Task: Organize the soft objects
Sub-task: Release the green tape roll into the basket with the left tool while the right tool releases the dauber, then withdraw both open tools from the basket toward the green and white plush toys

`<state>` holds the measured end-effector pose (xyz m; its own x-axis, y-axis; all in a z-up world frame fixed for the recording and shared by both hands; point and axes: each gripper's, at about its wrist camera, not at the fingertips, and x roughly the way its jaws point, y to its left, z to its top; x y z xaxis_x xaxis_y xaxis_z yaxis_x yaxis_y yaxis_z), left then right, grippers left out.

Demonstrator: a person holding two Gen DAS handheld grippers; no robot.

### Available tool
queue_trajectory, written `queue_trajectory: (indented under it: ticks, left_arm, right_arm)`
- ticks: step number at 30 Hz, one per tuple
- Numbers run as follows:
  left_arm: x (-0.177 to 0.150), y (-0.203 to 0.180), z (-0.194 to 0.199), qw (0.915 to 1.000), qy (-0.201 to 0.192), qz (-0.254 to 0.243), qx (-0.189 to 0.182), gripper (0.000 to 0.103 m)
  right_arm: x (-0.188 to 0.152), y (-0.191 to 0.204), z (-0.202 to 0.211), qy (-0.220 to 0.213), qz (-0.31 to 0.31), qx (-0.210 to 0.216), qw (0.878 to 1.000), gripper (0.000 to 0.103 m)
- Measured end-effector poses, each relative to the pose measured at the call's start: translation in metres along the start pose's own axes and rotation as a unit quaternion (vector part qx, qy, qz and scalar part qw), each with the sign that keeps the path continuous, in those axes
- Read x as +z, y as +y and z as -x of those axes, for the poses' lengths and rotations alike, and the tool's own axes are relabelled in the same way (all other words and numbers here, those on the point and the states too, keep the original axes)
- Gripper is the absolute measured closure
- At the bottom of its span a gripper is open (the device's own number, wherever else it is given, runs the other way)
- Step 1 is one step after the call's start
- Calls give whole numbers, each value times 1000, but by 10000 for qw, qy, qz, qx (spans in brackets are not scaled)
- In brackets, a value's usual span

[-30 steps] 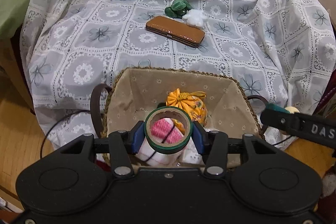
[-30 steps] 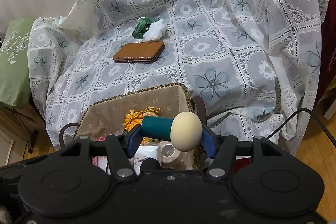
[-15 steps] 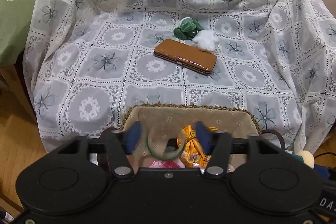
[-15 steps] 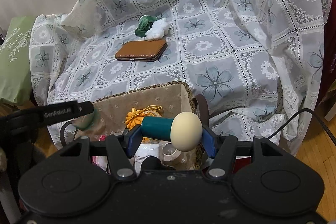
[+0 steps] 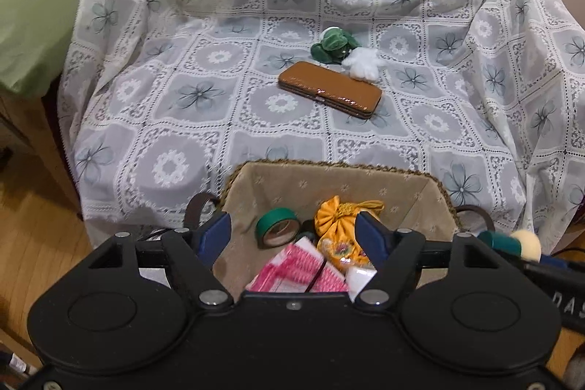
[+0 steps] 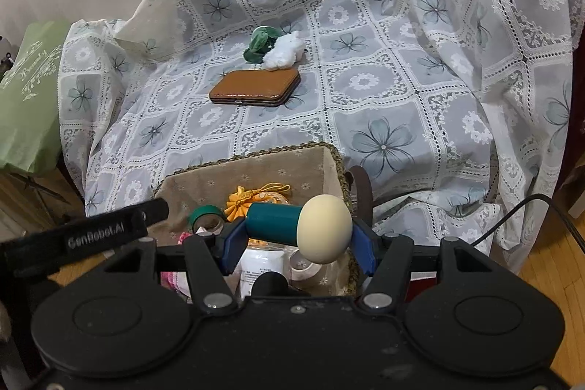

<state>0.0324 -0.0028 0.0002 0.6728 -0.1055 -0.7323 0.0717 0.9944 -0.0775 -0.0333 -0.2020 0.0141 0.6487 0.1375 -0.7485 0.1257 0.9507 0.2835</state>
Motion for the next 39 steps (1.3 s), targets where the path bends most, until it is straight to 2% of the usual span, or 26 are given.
queue_trajectory:
  ticks: [2,5,39]
  left_arm:
    - [-4,0,3,10000,-14,0,36,32]
    - [-9,1,5,10000,-20,43,53,23]
    - [-17,0,5,9998,61,15,207,20]
  right_arm:
    - [0,2,0,-9,59,25,10000,43]
    - [1,6,1,-40,144,77,9999,42]
    - [-1,3,-1,56,74,-31,10000,35]
